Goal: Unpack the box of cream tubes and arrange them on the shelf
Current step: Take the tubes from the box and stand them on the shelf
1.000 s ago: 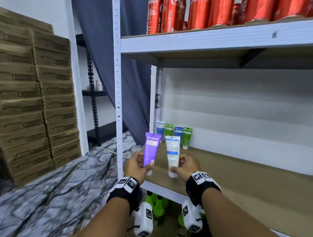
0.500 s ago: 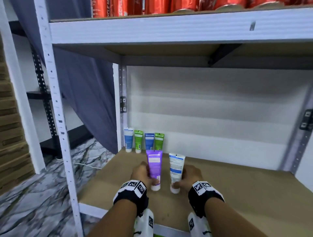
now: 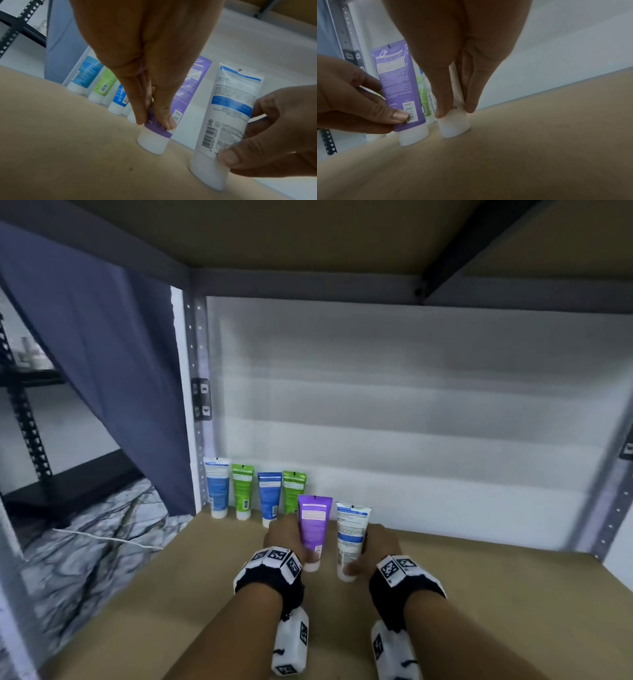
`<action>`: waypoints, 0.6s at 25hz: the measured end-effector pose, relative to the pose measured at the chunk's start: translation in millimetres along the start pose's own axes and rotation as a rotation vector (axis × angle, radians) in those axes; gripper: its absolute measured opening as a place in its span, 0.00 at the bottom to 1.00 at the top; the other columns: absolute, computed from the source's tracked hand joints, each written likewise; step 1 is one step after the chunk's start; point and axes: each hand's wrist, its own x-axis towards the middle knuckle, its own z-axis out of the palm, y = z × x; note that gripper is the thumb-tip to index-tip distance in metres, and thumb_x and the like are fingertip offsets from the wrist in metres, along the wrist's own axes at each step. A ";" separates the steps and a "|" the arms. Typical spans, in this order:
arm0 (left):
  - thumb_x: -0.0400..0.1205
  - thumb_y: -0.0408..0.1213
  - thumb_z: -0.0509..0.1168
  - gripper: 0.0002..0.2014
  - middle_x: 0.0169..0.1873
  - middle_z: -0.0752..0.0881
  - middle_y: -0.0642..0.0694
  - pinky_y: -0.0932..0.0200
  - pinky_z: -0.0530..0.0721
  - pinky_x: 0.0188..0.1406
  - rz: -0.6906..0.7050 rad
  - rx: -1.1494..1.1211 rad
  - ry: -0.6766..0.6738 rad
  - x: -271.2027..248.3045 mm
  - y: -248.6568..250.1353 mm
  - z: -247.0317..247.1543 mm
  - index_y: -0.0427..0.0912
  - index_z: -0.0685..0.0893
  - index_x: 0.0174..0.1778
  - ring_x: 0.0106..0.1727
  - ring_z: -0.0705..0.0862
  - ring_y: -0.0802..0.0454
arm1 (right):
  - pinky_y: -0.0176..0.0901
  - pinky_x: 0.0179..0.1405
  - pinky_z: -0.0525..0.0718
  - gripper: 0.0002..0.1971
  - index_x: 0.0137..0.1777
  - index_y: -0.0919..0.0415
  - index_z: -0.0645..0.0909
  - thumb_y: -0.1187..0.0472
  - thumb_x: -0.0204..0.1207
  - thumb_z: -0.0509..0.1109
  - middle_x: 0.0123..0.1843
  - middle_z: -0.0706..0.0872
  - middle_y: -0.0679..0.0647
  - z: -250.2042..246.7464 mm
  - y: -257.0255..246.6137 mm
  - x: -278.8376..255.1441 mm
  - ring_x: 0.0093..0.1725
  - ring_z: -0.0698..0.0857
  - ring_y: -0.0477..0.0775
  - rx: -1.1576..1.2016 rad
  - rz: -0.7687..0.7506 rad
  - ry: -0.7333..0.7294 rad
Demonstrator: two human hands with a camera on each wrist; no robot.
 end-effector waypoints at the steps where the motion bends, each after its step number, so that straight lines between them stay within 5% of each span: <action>1: 0.61 0.40 0.84 0.23 0.48 0.90 0.46 0.63 0.80 0.42 0.010 0.024 0.007 8.2 2.7 2.8 0.43 0.86 0.50 0.51 0.88 0.49 | 0.33 0.45 0.78 0.26 0.57 0.57 0.84 0.63 0.57 0.86 0.57 0.90 0.54 0.1 1.4 9.4 0.54 0.88 0.50 0.000 0.009 0.000; 5: 0.65 0.38 0.81 0.18 0.47 0.90 0.42 0.62 0.81 0.41 0.033 0.109 0.034 36.7 14.1 14.4 0.38 0.87 0.48 0.50 0.89 0.47 | 0.33 0.47 0.79 0.29 0.58 0.60 0.83 0.60 0.56 0.86 0.59 0.89 0.55 -0.9 2.9 44.3 0.57 0.88 0.53 -0.043 0.052 0.021; 8: 0.71 0.36 0.77 0.14 0.50 0.89 0.39 0.56 0.85 0.49 0.048 0.173 0.056 55.1 19.8 23.8 0.35 0.86 0.49 0.52 0.88 0.44 | 0.35 0.53 0.80 0.33 0.63 0.60 0.81 0.58 0.56 0.87 0.62 0.87 0.55 1.9 6.6 70.5 0.60 0.87 0.54 -0.054 0.068 0.039; 15: 0.72 0.36 0.77 0.23 0.59 0.85 0.39 0.55 0.83 0.58 0.003 0.286 -0.009 91.0 28.3 32.2 0.34 0.81 0.60 0.62 0.84 0.42 | 0.40 0.52 0.86 0.33 0.59 0.61 0.82 0.58 0.52 0.88 0.57 0.89 0.56 2.2 12.1 108.1 0.55 0.89 0.56 -0.026 0.097 0.077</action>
